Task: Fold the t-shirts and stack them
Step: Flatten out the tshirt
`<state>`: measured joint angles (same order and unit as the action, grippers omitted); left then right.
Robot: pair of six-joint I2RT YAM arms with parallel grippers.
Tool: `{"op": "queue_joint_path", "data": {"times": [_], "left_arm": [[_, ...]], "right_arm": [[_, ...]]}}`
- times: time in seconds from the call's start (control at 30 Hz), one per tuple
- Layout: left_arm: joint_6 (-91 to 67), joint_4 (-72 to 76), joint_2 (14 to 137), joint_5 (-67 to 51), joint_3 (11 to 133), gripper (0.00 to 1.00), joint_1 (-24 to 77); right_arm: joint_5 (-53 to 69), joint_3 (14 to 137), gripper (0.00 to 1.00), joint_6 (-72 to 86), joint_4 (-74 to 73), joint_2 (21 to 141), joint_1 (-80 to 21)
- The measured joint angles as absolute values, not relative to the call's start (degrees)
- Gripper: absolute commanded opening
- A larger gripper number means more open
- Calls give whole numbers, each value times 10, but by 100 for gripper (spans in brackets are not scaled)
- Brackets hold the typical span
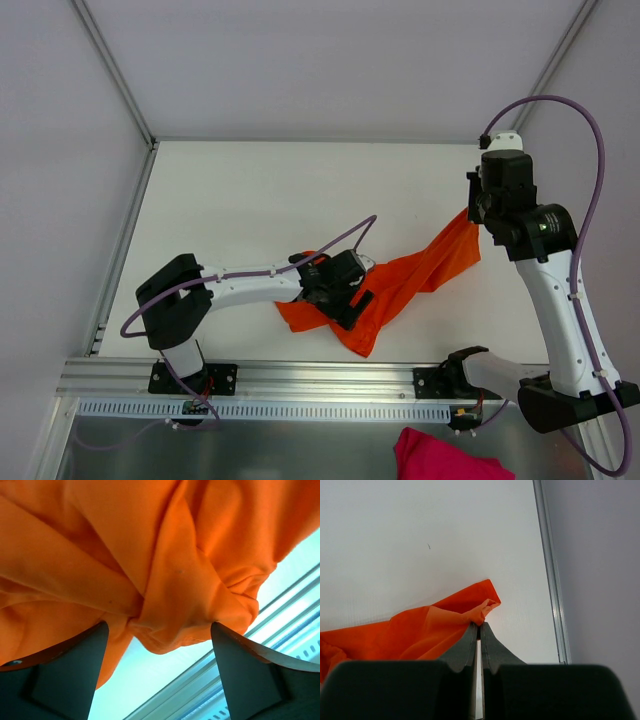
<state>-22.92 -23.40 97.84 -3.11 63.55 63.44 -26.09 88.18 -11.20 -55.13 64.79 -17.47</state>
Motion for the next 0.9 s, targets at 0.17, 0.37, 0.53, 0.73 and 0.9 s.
{"op": "queue_joint_path", "data": {"times": [0.17,0.37,0.53,0.73,0.9], "left_arm": [[-226,-249,979,10,642,82,637],[-217,-234,983,18,630,67,637],[-216,-214,983,13,613,54,637],[-216,-207,982,5,617,47,638],[-215,-222,966,1,646,46,638]], "right_arm": [[-261,882,1,-112,-551,649,-177],[-261,882,1,-112,-552,649,-179],[-261,882,1,-112,-552,649,-180],[-261,880,1,-112,-556,648,-183],[-260,871,1,-111,-557,648,-191]]}}
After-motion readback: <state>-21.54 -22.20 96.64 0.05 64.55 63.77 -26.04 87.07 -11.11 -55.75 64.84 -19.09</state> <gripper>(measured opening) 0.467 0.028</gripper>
